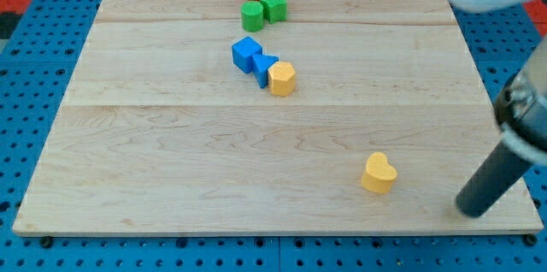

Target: Push the yellow heart to the yellow hexagon

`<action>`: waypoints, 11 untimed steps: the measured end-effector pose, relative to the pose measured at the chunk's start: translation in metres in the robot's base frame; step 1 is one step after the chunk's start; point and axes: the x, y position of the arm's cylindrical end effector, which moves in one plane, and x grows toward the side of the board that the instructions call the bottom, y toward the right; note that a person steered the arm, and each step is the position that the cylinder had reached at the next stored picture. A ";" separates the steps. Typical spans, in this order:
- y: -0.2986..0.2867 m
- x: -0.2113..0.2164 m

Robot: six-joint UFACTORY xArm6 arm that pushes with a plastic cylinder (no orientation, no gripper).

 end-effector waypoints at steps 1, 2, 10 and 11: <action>-0.034 -0.012; -0.035 -0.052; -0.144 -0.107; -0.150 -0.136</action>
